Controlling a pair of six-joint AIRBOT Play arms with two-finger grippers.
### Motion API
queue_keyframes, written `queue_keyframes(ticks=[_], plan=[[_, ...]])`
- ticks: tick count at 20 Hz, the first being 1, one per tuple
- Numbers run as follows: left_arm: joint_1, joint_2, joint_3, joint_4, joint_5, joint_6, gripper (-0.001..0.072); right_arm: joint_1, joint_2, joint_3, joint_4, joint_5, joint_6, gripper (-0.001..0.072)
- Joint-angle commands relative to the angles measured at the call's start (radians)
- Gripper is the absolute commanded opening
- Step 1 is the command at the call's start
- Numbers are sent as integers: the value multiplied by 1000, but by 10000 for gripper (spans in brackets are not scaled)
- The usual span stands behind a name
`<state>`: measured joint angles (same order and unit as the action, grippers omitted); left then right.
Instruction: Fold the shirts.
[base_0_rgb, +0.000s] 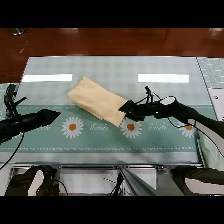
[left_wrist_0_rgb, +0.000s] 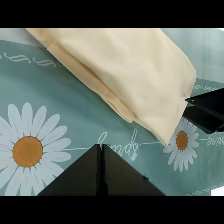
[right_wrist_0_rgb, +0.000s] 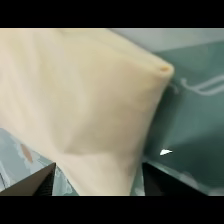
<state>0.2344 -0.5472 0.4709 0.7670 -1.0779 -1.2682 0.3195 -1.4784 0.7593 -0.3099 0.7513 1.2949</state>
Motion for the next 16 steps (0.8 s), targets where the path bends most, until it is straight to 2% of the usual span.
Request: queue_keyframes(ticks=[1, 2, 3, 4, 5, 8, 13, 16], plan=[[0, 0, 0, 0, 1, 0, 19, 0, -87, 68, 25, 20, -20, 626], [0, 0, 0, 0, 1, 0, 19, 0, -97, 80, 25, 24, -20, 599], [0, 0, 0, 0, 1, 0, 19, 1, -101, 94, 24, 32, -22, 493], [0, 0, 0, 0, 1, 0, 19, 6, -101, 108, 25, 37, -40, 243], [0, 0, 0, 0, 2, 0, 19, 19, -101, 130, 32, 48, -75, 41], [0, 0, 0, 0, 1, 0, 19, 35, -101, 259, -21, 124, -119, 27], [0, 0, 0, -9, -4, -2, 19, -53, -101, 658, -285, 341, 82, 27], [0, 0, 0, -103, -3, -34, 19, -122, -101, 926, -332, 507, 124, 27]])
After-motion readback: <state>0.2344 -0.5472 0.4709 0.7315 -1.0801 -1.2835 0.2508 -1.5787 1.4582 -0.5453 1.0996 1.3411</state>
